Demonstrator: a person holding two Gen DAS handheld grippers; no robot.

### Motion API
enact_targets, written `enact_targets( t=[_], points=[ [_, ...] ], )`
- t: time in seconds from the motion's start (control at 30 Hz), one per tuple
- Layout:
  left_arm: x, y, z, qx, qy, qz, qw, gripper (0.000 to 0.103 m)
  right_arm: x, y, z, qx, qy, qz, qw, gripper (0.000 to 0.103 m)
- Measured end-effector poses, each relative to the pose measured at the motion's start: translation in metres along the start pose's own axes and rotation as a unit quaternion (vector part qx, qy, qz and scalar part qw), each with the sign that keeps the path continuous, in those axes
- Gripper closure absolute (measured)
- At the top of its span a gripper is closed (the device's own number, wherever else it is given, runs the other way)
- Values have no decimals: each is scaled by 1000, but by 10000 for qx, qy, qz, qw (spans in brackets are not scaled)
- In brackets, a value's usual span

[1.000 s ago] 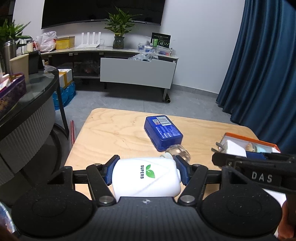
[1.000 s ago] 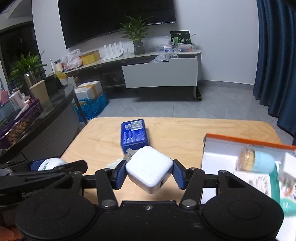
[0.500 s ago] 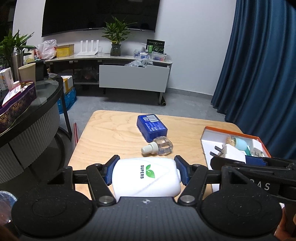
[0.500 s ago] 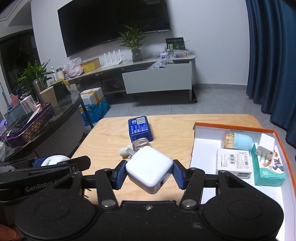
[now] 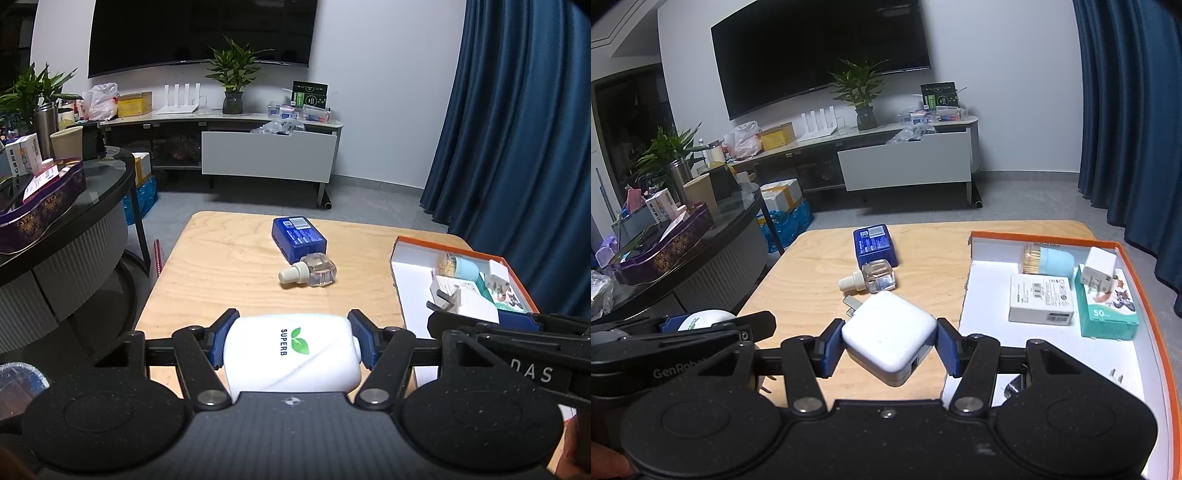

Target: Organize rigid objects

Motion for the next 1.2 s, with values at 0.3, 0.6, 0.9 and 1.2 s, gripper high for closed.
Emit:
enact_targets(
  t=[0.3,0.6,0.9,1.2],
  points=[
    [1,-9,-11,26,-12,9,10000,38,-3,-12,-9,49,2,43,10000,39],
    [2,-15,-14,75,-19,10,10000,38,-3,-25,-14,122,5,58,9999,39],
    [6,-22,-17,111,5,-15,9999,38,1,-40,-16,229,44,52,9997,39],
    [11,-28,-19,148,43,-56,9999,38,8,-51,-16,325,87,7,9994,39]
  ],
)
Point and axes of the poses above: each gripper's, at about its wrist camera, not at the fingertips, and y roughly the way its jaws point, x to its right, z to its top, the point moved 9 cm from there along y, roughly the way its jaws point, and after that the axes turned 9 degrees about -y, right-handed, at the moved point
